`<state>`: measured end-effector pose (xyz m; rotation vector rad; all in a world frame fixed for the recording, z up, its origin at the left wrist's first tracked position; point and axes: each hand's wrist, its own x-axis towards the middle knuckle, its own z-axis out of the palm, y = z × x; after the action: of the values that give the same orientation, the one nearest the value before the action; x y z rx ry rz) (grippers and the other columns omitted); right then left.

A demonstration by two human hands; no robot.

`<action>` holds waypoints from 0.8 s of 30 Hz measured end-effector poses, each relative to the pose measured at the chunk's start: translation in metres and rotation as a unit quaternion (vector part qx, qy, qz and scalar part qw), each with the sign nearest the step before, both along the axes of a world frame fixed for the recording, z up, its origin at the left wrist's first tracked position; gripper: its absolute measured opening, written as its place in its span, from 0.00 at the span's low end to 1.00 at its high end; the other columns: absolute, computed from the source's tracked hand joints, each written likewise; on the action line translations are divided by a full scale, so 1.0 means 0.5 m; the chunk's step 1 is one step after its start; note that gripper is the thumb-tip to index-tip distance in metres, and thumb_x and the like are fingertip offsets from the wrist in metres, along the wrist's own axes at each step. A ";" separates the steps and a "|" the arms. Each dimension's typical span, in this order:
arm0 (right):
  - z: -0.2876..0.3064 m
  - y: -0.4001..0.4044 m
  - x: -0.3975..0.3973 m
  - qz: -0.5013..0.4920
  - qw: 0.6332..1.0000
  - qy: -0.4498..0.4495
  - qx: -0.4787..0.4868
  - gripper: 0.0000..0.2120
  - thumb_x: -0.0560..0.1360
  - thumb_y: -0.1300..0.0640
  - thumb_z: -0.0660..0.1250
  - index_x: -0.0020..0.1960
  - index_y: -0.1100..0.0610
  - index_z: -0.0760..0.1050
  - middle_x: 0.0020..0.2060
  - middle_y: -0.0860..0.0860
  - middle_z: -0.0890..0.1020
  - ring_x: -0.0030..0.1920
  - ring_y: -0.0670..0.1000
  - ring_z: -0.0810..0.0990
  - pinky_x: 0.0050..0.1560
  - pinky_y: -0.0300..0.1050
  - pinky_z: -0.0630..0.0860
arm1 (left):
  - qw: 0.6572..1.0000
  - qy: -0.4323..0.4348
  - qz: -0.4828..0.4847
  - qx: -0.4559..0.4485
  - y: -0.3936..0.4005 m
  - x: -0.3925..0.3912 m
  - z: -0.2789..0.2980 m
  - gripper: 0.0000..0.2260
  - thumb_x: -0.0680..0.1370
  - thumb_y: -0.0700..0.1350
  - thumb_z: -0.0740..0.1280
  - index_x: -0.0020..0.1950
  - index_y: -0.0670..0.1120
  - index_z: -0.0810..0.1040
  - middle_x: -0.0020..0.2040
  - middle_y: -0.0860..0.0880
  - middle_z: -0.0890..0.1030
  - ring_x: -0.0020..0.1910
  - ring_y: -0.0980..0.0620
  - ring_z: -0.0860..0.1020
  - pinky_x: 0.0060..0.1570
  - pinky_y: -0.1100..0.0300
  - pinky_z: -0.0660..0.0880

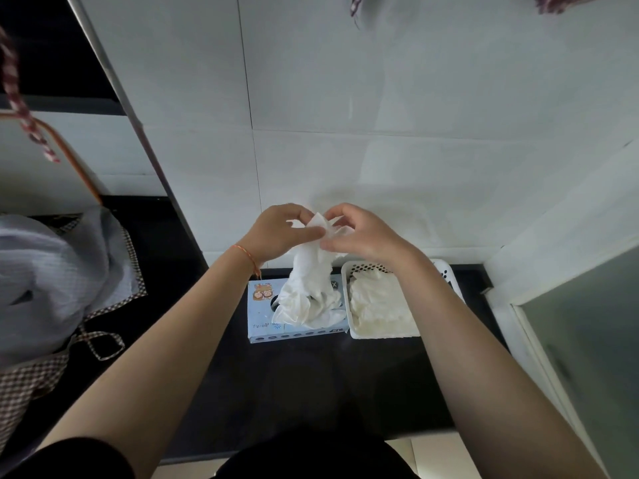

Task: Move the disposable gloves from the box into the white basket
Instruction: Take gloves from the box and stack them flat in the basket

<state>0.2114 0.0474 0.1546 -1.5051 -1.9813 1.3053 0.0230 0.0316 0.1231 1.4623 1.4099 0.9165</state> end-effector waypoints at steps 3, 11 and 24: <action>0.005 0.001 0.007 0.009 0.998 -0.040 0.057 0.11 0.69 0.52 0.76 0.46 0.50 0.75 0.39 0.45 0.76 0.38 0.45 0.75 0.38 0.39 0.71 | 1.000 0.010 -0.024 0.001 -0.001 0.023 0.011 0.11 0.74 0.45 0.74 0.36 0.44 0.75 0.27 0.59 0.71 0.28 0.60 0.67 0.33 0.70 0.64; 0.002 0.004 0.057 -0.086 0.988 -0.038 0.120 0.05 0.74 0.57 0.68 0.45 0.59 0.76 0.35 0.49 0.77 0.36 0.48 0.74 0.39 0.43 0.70 | 0.988 0.125 -0.080 -0.045 0.002 0.056 -0.035 0.15 0.74 0.46 0.73 0.33 0.45 0.71 0.29 0.53 0.68 0.27 0.57 0.64 0.31 0.63 0.61; -0.030 -0.003 0.217 -0.291 0.952 0.009 0.098 0.04 0.72 0.60 0.58 0.38 0.59 0.66 0.32 0.50 0.69 0.32 0.48 0.65 0.32 0.42 0.63 | 0.989 -0.041 -0.068 -0.125 0.019 0.184 -0.101 0.14 0.73 0.49 0.73 0.30 0.48 0.75 0.32 0.51 0.71 0.35 0.52 0.70 0.42 0.57 0.67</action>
<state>0.3199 0.0460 0.1396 -1.7761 -1.4294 0.8403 0.1152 0.0410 0.0728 1.2989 1.2956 0.6798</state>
